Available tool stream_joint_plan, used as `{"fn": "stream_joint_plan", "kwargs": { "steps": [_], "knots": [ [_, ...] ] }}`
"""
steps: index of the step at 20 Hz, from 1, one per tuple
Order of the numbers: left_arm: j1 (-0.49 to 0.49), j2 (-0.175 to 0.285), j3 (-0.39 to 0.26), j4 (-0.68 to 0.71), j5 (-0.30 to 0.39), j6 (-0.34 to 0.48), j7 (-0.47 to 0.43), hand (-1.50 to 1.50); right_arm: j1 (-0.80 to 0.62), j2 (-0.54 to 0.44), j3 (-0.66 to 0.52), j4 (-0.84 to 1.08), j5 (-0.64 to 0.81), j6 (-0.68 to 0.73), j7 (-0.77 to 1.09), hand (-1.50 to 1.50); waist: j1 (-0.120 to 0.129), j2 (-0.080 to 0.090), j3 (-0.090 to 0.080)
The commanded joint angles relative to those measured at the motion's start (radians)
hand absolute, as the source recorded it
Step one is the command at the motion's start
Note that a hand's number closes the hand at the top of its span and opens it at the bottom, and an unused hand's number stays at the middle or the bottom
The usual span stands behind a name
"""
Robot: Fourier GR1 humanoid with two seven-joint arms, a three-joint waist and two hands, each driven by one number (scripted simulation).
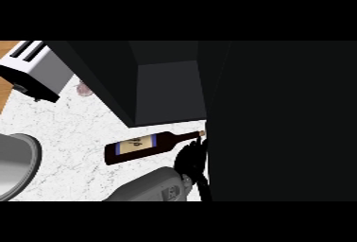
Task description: Pick up the wine, place it into the cabinet and close the cabinet
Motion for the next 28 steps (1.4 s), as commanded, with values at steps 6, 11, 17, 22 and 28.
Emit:
{"fn": "stream_joint_plan", "kwargs": {
  "steps": [6, 11, 17, 22, 28],
  "knots": [
    [-0.16, -0.007, -0.104, 0.016, 0.107, 0.071, 0.052, -1.5, -0.056, -0.003, -0.012, -0.046, 0.003, -0.05, 0.096, -1.5, 0.019, -0.003, -0.001],
    [-0.16, -0.007, -0.16, 0.047, 0.137, 0.099, 0.026, -1.5, -0.03, -0.031, -0.081, -0.024, -0.041, -0.006, 0.061, -1.5, 0.031, -0.004, 0.0],
    [-0.207, -0.007, -0.146, 0.043, 0.139, 0.038, 0.048, -1.5, 0.021, 0.002, -0.055, -0.057, 0.0, -0.017, 0.049, -1.5, 0.074, -0.013, 0.0],
    [-0.265, -0.007, -0.086, 0.117, 0.149, -0.017, 0.029, -1.5, 0.05, 0.011, -0.071, -0.057, -0.001, -0.005, 0.031, -1.5, 0.08, -0.014, 0.001],
    [-0.202, -0.007, -0.087, 0.204, 0.099, -0.021, -0.039, -1.5, 0.047, -0.005, -0.092, -0.13, -0.045, -0.008, 0.105, -1.5, 0.087, -0.014, 0.0]
  ]
}}
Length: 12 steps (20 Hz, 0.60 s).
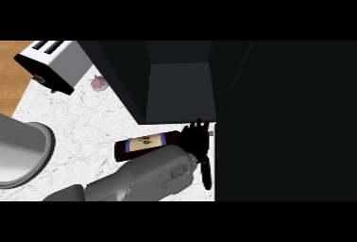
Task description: Pick up the wine, place it into the cabinet and close the cabinet
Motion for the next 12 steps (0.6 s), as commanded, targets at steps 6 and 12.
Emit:
{"fn": "stream_joint_plan", "kwargs": {
  "steps": [6, 12],
  "knots": [
    [0.043, 0.035, 0.097, 0.029, -0.128, -0.097, -0.045, -1.5, 0.02, 0.034, 0.034, -0.025, 0.054, -0.008, 0.007, -1.5, 0.03, -0.006, 0.0],
    [0.053, 0.07, 0.205, 0.043, -0.174, -0.212, -0.073, -1.5, -0.017, 0.044, 0.052, 0.009, 0.096, -0.01, 0.001, -1.5, 0.03, -0.004, 0.0]
  ]
}}
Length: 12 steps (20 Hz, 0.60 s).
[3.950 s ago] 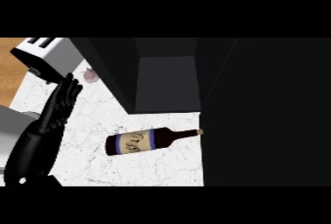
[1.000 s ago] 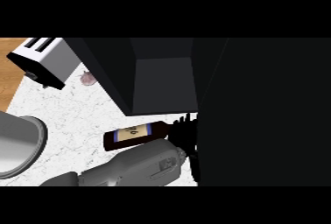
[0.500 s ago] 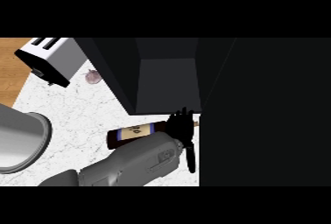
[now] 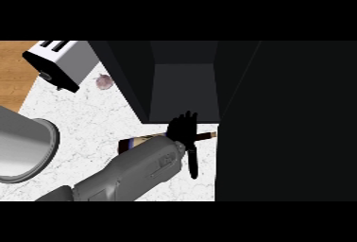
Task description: Pick up the wine, place it into the cabinet and close the cabinet
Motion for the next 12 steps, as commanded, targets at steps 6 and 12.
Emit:
{"fn": "stream_joint_plan", "kwargs": {
  "steps": [6, 12],
  "knots": [
    [0.117, 0.082, 0.103, -0.063, -0.137, -0.079, -0.039, -1.5, 0.05, 0.033, 0.067, -0.055, 0.066, -0.005, 0.012, -1.5, 0.005, -0.002, 0.0],
    [0.203, 0.129, 0.183, -0.129, -0.199, -0.127, -0.052, -1.5, 0.065, -0.001, -0.056, -0.026, -0.028, 0.05, -0.042, -1.5, 0.004, -0.001, 0.0]
  ]
}}
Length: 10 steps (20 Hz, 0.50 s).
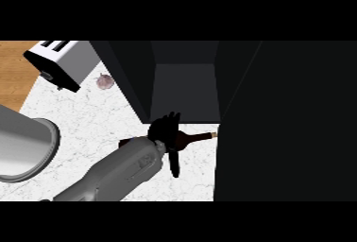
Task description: Pick up the wine, place it into the cabinet and close the cabinet
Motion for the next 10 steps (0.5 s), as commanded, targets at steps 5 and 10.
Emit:
{"fn": "stream_joint_plan", "kwargs": {
  "steps": [5, 10],
  "knots": [
    [0.048, -0.008, 0.142, 0.057, -0.099, -0.054, -0.056, -1.5, 0.006, -0.023, -0.072, -0.049, -0.08, 0.031, 0.042, -1.5, -0.005, 0.001, 0.0],
    [0.147, 0.011, 0.171, -0.006, -0.186, -0.078, -0.059, -1.5, -0.032, 0.01, -0.018, -0.002, 0.011, 0.014, 0.026, -1.5, 0.001, 0.001, 0.0]
  ]
}}
